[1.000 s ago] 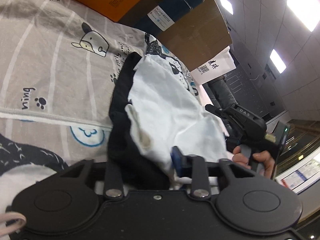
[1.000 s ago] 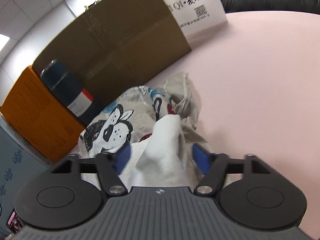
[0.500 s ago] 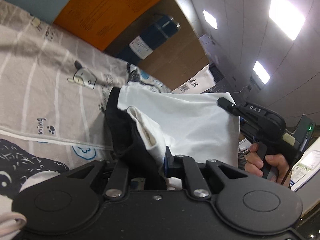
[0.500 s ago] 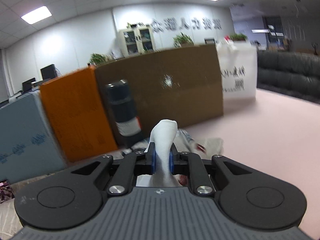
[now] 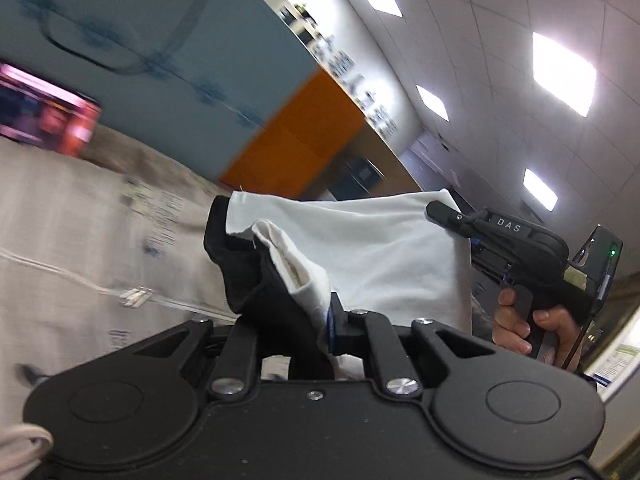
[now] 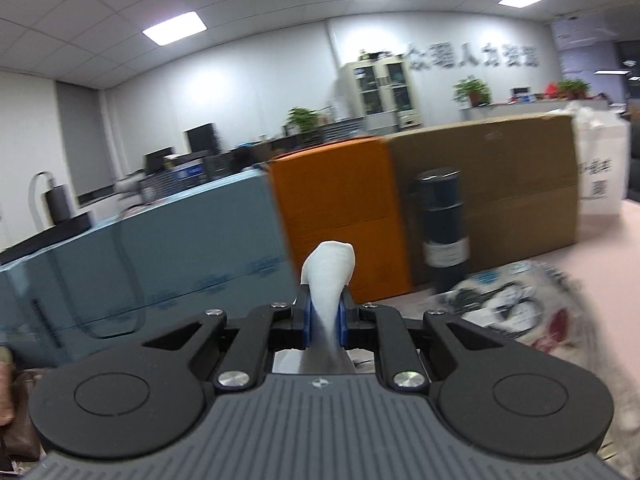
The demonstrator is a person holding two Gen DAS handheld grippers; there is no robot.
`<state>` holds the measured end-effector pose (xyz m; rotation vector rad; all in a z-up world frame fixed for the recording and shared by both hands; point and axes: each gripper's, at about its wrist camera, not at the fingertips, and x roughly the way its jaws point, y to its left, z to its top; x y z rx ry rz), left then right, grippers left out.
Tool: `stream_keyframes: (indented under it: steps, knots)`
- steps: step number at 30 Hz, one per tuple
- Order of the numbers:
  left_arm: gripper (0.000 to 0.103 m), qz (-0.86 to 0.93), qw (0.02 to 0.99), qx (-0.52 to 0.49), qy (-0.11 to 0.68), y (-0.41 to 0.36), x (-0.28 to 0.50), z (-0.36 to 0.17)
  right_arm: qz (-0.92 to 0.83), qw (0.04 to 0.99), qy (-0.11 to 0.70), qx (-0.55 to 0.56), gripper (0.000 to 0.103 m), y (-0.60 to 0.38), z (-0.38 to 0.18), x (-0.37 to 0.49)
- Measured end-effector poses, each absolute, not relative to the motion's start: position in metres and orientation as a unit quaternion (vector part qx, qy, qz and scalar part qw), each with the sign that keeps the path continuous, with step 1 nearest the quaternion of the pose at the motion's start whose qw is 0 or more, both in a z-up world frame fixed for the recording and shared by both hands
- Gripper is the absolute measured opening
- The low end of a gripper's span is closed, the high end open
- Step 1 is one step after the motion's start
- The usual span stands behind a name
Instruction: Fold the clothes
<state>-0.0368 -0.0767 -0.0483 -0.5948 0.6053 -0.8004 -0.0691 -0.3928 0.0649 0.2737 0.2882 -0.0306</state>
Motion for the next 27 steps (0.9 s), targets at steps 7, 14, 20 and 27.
stream_keyframes:
  steps: [7,14,20,27]
  knots:
    - [0.013,-0.27,0.892,-0.281,0.228,0.049,-0.072,-0.038,0.094,0.958,0.193,0.188,0.011,-0.298,0.033,-0.022]
    - [0.014,-0.195,0.886,-0.292,0.303,0.093,-0.094,-0.084,0.125,0.927,0.297,0.191,0.011,-0.238,-0.024,0.013]
    - [0.015,-0.206,0.875,-0.28,0.337,0.092,-0.099,-0.112,0.096,0.931,0.315,0.158,0.012,-0.243,-0.06,0.024]
    - [0.036,-0.224,0.865,-0.289,0.344,0.095,-0.106,-0.114,0.117,0.942,0.288,0.127,0.064,-0.26,-0.049,-0.036]
